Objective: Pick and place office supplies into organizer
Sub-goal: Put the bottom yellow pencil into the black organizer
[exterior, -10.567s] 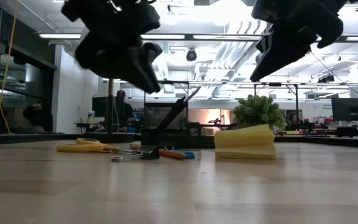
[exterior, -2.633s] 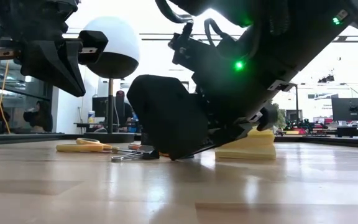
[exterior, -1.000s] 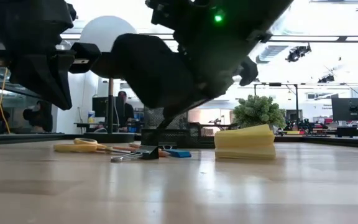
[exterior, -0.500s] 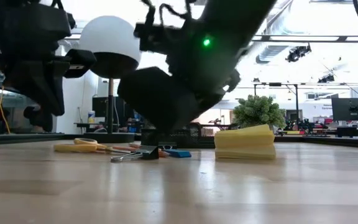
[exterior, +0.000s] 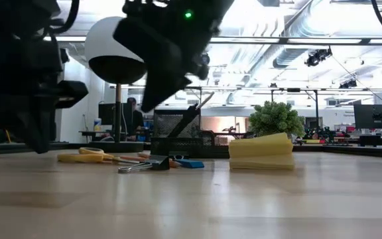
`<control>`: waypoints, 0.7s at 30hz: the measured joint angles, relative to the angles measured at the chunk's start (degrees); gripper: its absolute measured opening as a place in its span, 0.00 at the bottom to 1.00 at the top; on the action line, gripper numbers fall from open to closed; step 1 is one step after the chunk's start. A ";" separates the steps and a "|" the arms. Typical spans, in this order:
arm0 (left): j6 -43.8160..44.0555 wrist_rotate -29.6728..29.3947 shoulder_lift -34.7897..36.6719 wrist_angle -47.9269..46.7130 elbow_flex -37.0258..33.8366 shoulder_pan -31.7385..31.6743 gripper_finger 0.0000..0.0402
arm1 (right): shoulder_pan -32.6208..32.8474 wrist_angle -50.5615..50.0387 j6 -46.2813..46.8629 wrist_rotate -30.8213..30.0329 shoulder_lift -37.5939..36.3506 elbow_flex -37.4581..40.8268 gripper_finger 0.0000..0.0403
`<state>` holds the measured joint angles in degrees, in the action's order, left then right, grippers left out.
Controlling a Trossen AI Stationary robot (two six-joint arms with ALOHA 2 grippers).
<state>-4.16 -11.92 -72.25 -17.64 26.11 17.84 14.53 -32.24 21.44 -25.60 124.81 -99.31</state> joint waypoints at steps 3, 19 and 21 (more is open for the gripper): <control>-0.05 0.06 0.31 0.38 0.02 1.15 0.01 | -1.89 4.01 -2.52 2.83 0.00 0.00 0.00; 3.70 -3.30 10.30 -0.77 0.02 11.60 0.01 | -6.98 3.76 -2.47 14.83 0.00 0.74 0.08; 4.06 -3.75 11.38 -0.72 0.04 12.41 0.01 | -7.70 2.31 -1.21 16.92 0.01 0.57 0.12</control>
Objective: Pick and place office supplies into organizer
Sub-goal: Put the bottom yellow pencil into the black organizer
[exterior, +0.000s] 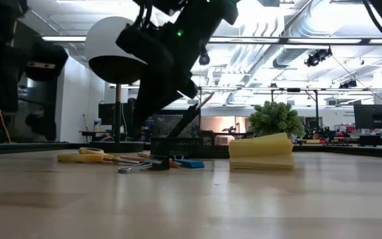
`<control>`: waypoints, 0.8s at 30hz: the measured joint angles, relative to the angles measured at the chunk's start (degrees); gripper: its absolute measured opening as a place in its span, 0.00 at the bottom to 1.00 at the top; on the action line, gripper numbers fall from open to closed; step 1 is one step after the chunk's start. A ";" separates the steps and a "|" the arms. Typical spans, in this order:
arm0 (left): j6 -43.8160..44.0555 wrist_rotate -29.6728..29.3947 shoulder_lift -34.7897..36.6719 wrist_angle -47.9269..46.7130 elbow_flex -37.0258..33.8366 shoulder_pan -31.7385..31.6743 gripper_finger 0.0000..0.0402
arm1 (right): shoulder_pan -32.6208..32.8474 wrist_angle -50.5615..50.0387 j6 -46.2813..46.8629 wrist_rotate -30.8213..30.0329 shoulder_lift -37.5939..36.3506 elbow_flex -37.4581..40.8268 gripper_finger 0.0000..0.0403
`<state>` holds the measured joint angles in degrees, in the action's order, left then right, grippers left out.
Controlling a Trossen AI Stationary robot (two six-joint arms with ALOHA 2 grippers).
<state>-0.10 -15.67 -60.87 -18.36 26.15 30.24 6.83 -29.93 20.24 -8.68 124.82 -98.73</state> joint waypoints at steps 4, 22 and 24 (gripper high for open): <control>0.56 -0.83 1.30 0.07 0.00 0.67 0.01 | -1.31 -4.69 2.69 3.79 0.04 -1.79 0.18; 1.93 -1.69 1.45 0.73 0.02 0.52 0.01 | -1.82 -18.15 7.86 5.29 1.66 -13.54 0.22; 2.10 -1.69 1.45 0.73 0.02 0.52 0.01 | -1.63 -21.34 7.81 5.37 3.52 -16.50 0.22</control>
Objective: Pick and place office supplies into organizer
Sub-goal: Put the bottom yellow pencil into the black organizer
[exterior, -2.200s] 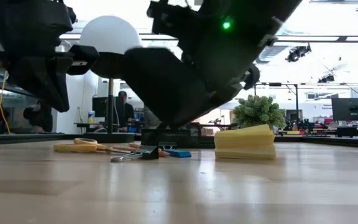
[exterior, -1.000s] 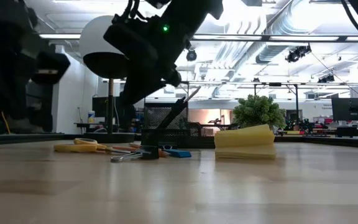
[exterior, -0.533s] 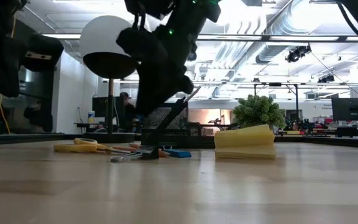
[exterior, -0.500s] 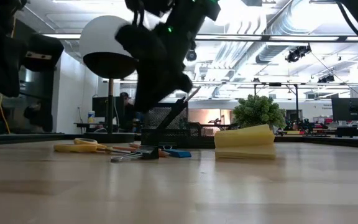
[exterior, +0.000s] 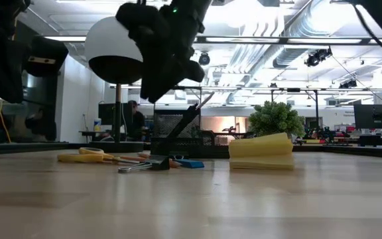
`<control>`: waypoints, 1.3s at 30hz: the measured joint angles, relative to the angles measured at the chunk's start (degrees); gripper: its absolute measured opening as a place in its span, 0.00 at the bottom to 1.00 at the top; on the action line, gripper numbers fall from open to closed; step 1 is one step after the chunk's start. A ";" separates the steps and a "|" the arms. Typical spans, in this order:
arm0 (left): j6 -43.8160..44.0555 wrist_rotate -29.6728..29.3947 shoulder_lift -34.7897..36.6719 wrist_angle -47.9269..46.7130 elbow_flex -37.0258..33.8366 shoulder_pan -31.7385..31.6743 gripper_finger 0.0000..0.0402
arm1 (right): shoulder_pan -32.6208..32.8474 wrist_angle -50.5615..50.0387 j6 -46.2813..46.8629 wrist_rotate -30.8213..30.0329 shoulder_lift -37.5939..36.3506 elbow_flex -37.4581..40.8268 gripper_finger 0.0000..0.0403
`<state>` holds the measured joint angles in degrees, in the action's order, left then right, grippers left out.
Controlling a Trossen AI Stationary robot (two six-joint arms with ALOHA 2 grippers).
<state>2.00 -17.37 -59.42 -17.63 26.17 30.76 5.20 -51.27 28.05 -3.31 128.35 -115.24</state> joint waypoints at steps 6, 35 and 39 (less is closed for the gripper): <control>0.60 0.02 0.00 0.03 0.00 0.00 0.01 | 0.10 -9.26 -0.07 1.59 6.45 -10.76 0.23; 1.07 0.15 -0.02 -0.50 0.00 0.00 0.01 | 0.47 -11.53 4.55 2.24 14.71 -14.23 0.35; 1.08 0.15 -0.02 -0.51 0.00 0.00 0.01 | 0.72 -11.77 6.23 0.67 15.35 -14.23 0.35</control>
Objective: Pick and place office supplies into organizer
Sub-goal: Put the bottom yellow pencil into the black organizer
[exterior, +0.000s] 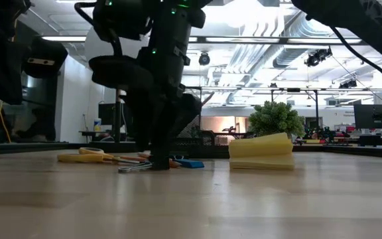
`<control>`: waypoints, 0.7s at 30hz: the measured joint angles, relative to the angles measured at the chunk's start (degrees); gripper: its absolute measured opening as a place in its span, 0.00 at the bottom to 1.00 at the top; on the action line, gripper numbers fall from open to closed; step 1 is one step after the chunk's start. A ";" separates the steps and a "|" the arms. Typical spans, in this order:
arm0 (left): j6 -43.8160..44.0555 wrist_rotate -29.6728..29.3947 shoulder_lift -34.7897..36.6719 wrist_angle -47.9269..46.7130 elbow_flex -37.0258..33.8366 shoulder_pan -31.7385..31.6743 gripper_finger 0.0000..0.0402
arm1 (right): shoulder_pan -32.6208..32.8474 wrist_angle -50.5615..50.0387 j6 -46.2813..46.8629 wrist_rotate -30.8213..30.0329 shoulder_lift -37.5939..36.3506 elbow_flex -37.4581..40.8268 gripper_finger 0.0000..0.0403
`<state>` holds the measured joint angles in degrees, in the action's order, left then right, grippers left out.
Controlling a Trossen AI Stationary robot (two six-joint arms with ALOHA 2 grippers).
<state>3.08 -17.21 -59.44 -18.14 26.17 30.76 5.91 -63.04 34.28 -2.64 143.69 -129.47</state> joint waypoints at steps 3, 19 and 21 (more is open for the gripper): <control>0.01 0.00 0.00 -0.01 0.00 0.00 0.01 | 0.12 0.20 0.45 -0.80 -0.02 0.00 0.35; -0.18 -0.02 0.00 -0.01 0.00 0.00 0.01 | 1.53 -4.36 3.43 2.30 -0.02 0.00 0.35; -0.21 -0.02 0.00 0.00 0.00 0.00 0.01 | 1.55 -4.40 3.44 2.13 -0.02 0.00 0.35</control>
<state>2.87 -17.23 -59.44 -18.14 26.17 30.76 7.46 -67.44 37.72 -0.51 143.68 -129.47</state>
